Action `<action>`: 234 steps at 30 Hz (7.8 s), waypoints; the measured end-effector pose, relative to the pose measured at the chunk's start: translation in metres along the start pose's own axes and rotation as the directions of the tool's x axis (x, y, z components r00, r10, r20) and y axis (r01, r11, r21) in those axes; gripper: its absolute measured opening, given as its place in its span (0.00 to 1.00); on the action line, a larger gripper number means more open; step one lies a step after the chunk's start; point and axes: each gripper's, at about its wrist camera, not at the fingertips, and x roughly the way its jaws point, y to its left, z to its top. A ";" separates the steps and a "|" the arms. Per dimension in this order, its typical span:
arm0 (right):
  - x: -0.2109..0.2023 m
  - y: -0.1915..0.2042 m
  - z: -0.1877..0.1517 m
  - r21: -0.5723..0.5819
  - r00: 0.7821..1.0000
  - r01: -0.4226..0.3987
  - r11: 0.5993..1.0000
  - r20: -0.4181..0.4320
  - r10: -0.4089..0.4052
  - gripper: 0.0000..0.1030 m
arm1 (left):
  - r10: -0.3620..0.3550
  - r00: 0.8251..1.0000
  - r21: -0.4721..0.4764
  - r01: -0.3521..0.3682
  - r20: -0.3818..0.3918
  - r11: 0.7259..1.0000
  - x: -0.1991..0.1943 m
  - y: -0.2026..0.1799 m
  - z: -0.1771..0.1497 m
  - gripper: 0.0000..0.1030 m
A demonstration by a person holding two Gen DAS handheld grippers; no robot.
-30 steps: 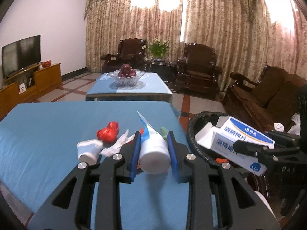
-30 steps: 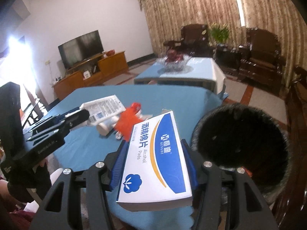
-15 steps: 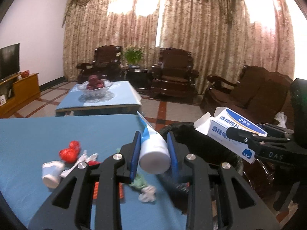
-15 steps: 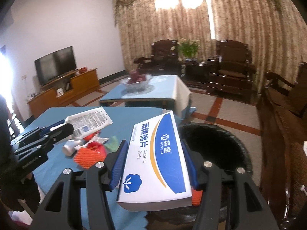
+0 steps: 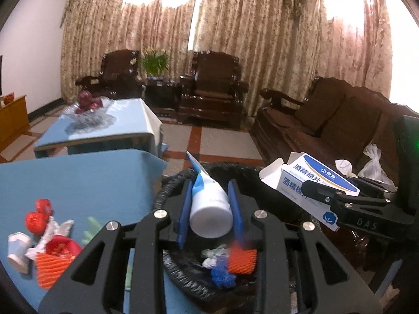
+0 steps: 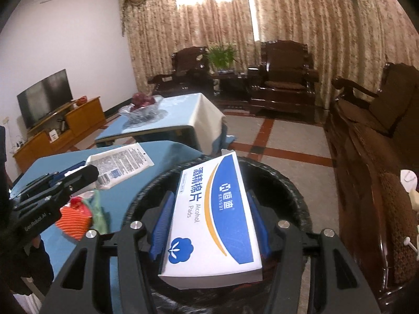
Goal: Collect trash
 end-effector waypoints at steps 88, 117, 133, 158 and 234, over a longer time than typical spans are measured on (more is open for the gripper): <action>0.102 0.216 -0.068 -0.239 0.940 -0.328 0.914 -0.174 0.292 0.13 | 0.281 0.935 -0.203 -0.325 -0.217 0.924 -0.065 0.195 -0.129 0.09; 0.013 0.176 -0.015 -0.207 0.957 -0.278 0.938 0.024 0.289 0.13 | 0.266 0.964 -0.094 -0.267 -0.017 0.959 -0.116 0.128 -0.042 0.08; 0.001 0.079 0.004 -0.121 0.993 -0.080 0.989 0.076 0.090 0.13 | 0.099 0.995 -0.028 -0.099 0.019 0.995 -0.050 0.059 -0.011 0.08; 0.059 -0.021 -0.025 -0.012 0.997 0.073 0.997 -0.031 -0.073 0.17 | -0.046 0.988 0.004 0.047 -0.148 0.999 0.064 0.007 -0.029 0.41; 0.172 0.289 -0.082 -0.239 0.899 -0.376 0.895 -0.328 0.290 0.72 | 0.466 0.855 -0.217 -0.511 -0.226 0.832 -0.088 0.314 -0.117 0.88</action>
